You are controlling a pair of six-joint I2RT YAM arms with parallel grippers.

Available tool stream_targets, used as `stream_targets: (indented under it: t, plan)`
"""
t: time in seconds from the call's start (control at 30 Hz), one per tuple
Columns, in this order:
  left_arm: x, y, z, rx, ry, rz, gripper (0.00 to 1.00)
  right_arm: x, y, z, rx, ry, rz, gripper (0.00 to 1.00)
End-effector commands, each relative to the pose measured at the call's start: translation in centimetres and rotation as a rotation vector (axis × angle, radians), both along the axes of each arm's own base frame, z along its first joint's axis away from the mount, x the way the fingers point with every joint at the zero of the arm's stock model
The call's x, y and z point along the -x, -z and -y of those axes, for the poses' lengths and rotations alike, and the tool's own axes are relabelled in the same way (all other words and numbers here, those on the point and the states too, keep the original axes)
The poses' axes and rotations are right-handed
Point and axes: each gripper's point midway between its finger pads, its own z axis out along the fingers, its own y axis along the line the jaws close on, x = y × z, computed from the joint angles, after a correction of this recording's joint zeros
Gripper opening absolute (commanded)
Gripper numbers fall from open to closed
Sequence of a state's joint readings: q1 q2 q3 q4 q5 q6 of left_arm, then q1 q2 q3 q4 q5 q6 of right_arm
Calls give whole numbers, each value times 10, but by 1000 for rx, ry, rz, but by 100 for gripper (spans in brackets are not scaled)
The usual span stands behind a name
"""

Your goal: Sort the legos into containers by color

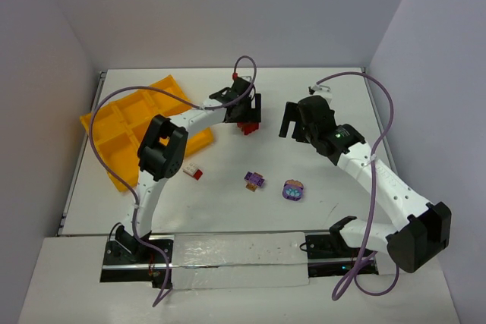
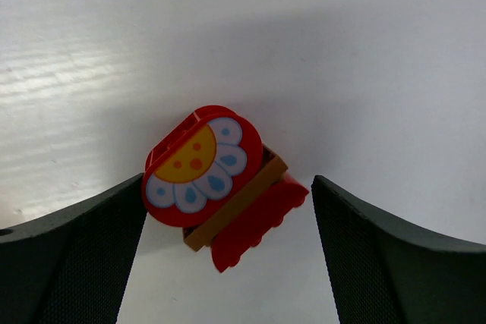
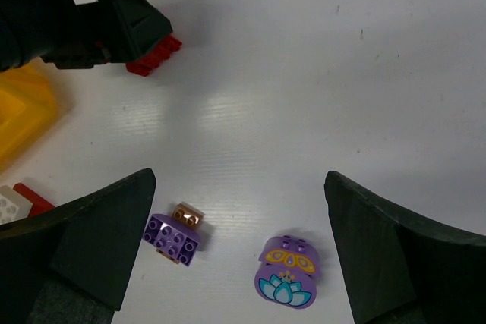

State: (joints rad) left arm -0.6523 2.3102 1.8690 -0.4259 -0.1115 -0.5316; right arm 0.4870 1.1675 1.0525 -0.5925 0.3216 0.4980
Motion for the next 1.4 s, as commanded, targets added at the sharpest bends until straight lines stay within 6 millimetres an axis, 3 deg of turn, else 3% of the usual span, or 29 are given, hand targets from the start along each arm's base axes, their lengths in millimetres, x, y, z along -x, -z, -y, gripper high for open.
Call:
stream_targets:
  t: [0.0, 0.17, 0.3, 0.63, 0.7, 0.93, 1.0, 1.13, 1.2, 1.37]
  plan:
    - [14, -48, 16, 56, -13, 55, 94, 0, -7, -3, -29, 0, 33, 100]
    - [38, -54, 21, 55, 5, -4, 93, 1, -7, -2, -28, 3, 36, 100]
    - [47, -57, 13, 15, -25, -46, 94, 2, -3, -4, -40, 1, 25, 100]
    - [23, -96, -9, 82, -85, -24, 95, 8, 16, -26, -55, -158, 6, 100]
    - [19, -106, -17, 117, -95, -29, 94, 3, 22, -31, -34, -200, 2, 100]
    - [14, -185, -52, 223, -132, 58, 95, -34, 33, -67, 109, -466, 87, 100]
    - [9, -196, -66, 239, -159, 71, 95, -42, 32, -75, 141, -513, 117, 100]
    - [7, -210, -92, 233, -208, 100, 95, -70, 39, -85, 216, -517, 125, 100]
    - [9, -213, -99, 224, -211, 107, 95, -75, 49, -94, 250, -615, 83, 100]
    - [15, -208, -108, 194, -215, 95, 95, -94, 70, -119, 262, -753, 52, 100]
